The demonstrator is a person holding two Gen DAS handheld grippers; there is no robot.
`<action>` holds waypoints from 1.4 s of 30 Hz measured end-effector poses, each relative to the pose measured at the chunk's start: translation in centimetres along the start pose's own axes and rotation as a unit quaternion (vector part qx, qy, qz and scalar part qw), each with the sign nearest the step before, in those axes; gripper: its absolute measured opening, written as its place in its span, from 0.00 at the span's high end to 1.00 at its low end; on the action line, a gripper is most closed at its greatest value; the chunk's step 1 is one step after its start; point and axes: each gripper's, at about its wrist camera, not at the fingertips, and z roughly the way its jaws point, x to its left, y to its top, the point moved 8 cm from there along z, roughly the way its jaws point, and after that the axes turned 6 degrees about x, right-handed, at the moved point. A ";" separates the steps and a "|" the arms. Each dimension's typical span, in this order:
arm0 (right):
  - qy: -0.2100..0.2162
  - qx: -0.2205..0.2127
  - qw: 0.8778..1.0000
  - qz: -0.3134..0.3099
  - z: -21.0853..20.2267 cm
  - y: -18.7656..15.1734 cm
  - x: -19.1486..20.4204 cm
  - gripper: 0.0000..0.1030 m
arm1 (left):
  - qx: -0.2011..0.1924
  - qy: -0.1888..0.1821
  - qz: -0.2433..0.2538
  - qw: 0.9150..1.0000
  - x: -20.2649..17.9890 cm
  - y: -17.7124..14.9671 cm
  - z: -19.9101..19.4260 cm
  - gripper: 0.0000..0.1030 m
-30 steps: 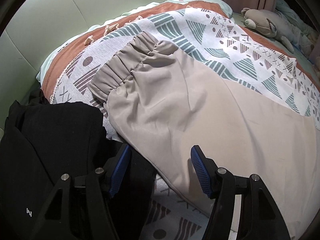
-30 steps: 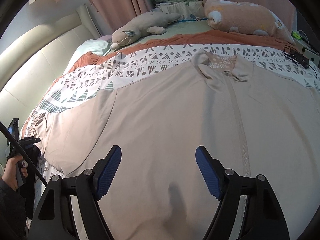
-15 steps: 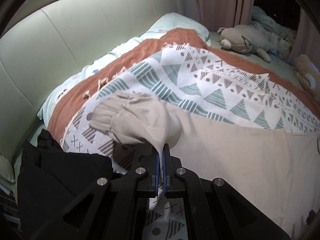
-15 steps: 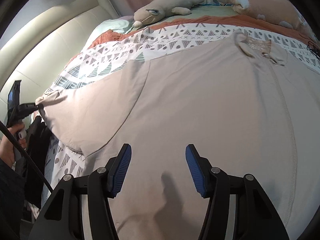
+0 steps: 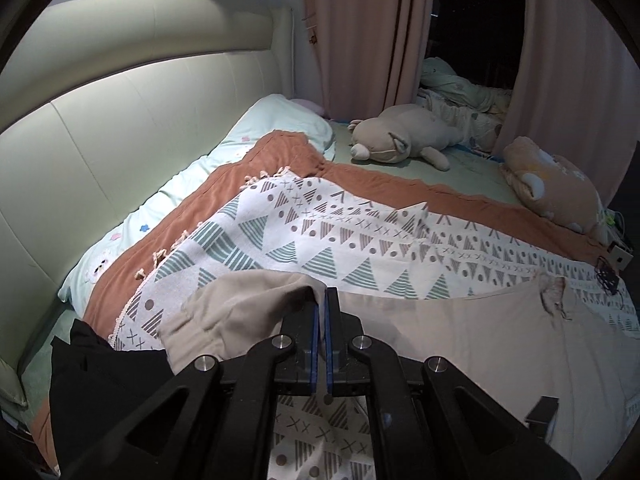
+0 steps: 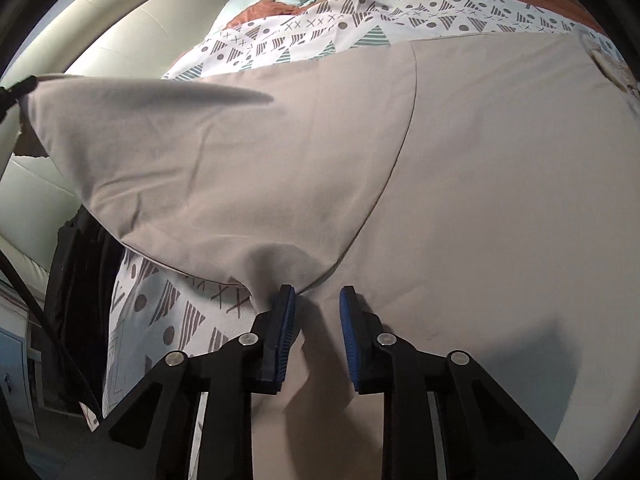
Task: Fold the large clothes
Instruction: 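Carry the held sleeve across the jacket body with the left tool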
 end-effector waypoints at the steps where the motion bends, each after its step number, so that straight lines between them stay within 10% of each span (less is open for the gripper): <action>1: 0.001 0.004 1.000 0.003 0.6 0.3 0.1 0.84 | -0.003 -0.010 0.003 1.000 -0.8 0.1 -0.6 0.96; 10: 0.015 0.006 1.000 0.023 -1.8 0.1 -1.1 0.82 | -0.021 -0.092 0.048 0.994 -9.6 -0.1 -4.9 0.96; 12: 0.007 -0.016 0.999 0.033 -4.0 -0.7 -2.6 0.60 | -0.025 -0.107 0.060 0.992 -11.7 -0.2 -5.8 0.96; 14: 0.009 -0.038 0.998 0.047 -6.5 -1.8 -4.2 0.10 | -0.026 -0.125 0.065 0.990 -13.7 -0.3 -6.5 0.96; 25: -0.039 -0.132 0.982 0.127 -17.9 -8.3 -14.2 0.10 | -0.010 -0.182 0.109 0.977 -23.9 -2.4 -8.3 0.96; 42: 0.026 -0.150 0.950 0.272 -22.7 -13.1 -23.9 0.10 | 0.077 -0.239 0.159 0.955 -38.2 -11.1 -3.2 0.96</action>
